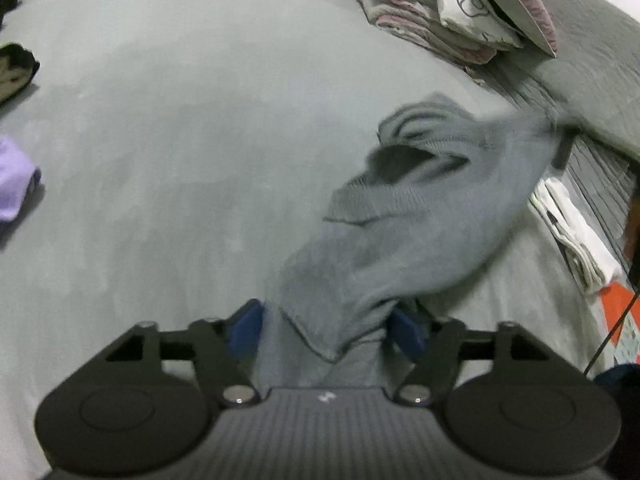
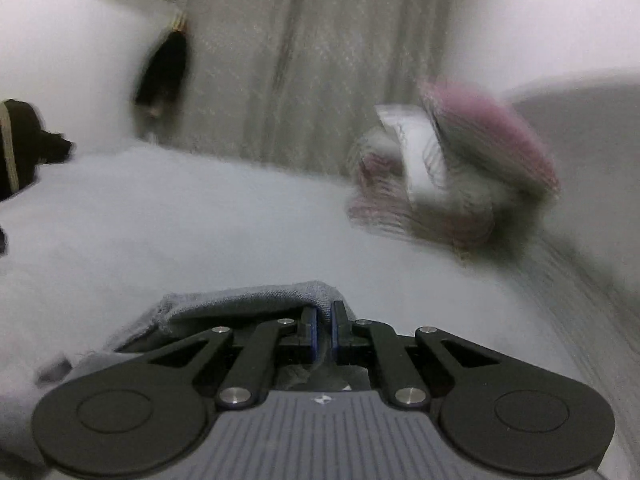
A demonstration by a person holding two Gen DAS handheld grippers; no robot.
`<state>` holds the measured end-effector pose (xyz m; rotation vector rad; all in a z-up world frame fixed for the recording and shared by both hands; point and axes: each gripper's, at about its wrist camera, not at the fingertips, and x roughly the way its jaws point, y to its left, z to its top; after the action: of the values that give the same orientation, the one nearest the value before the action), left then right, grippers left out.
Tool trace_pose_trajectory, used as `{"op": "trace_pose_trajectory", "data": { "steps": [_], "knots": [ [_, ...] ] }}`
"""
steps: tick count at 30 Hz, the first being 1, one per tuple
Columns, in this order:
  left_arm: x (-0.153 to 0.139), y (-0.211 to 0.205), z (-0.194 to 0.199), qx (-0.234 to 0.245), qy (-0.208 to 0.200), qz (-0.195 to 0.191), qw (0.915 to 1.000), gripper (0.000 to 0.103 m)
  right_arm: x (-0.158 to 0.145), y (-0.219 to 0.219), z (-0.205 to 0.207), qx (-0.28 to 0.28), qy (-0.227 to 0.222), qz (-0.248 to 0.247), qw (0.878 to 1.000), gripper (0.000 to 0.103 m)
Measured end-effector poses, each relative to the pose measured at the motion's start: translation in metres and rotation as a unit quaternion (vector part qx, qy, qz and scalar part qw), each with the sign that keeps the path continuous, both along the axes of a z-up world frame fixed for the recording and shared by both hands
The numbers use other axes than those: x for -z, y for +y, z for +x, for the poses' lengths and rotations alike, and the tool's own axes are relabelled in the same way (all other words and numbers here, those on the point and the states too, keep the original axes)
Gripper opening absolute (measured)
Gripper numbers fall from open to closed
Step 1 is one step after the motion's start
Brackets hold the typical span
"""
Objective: Fold clothes
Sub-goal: 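Grasp the T-shirt hem with the left gripper while the right gripper holds the shirt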
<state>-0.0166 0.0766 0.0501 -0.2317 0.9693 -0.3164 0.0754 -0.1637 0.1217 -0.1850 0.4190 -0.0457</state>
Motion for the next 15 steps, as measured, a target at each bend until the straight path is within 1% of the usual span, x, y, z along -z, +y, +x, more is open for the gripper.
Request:
{"op": "trace_pose_trajectory", "data": {
  "steps": [1,2,5,6,8,9,10,12,14,15],
  "knots": [
    [-0.002,0.003,0.002,-0.003,-0.004,-0.002,1.0000,0.078,0.013,-0.006,0.006,0.019,0.024,-0.014,0.999,0.007],
    [-0.004,0.011,0.004,-0.008,-0.007,-0.008,0.9999,0.078,0.016,-0.007,0.012,0.030,0.036,-0.025,0.999,0.007],
    [-0.011,0.027,0.006,-0.018,-0.021,-0.026,0.9993,0.081,0.017,-0.020,0.010,0.038,0.039,-0.006,0.999,0.007],
    [-0.013,0.028,0.008,-0.013,-0.025,-0.025,0.9993,0.082,0.016,-0.022,0.009,0.038,0.040,-0.002,0.998,0.007],
    [-0.015,0.030,0.012,-0.005,-0.031,-0.022,0.9993,0.082,0.009,-0.006,0.015,0.018,0.038,-0.014,0.999,0.007],
    [-0.015,0.030,0.016,-0.005,-0.027,-0.024,0.9993,0.082,0.007,0.002,0.014,0.007,0.039,-0.021,0.999,0.007],
    [-0.014,0.030,0.020,-0.015,-0.021,-0.029,0.9992,0.082,0.006,0.003,0.012,-0.006,0.042,-0.019,0.999,0.007],
    [-0.010,0.030,0.028,-0.034,-0.018,-0.038,0.9985,0.082,0.007,0.004,0.023,-0.025,0.058,0.001,0.998,0.008],
    [-0.002,0.027,0.034,-0.027,-0.007,-0.047,0.9985,0.082,0.014,0.003,0.032,-0.040,0.081,0.021,0.996,0.009],
    [0.001,0.022,0.036,-0.018,-0.003,-0.047,0.9987,0.082,0.017,0.005,0.033,-0.049,0.096,0.025,0.994,0.012]
  ]
}}
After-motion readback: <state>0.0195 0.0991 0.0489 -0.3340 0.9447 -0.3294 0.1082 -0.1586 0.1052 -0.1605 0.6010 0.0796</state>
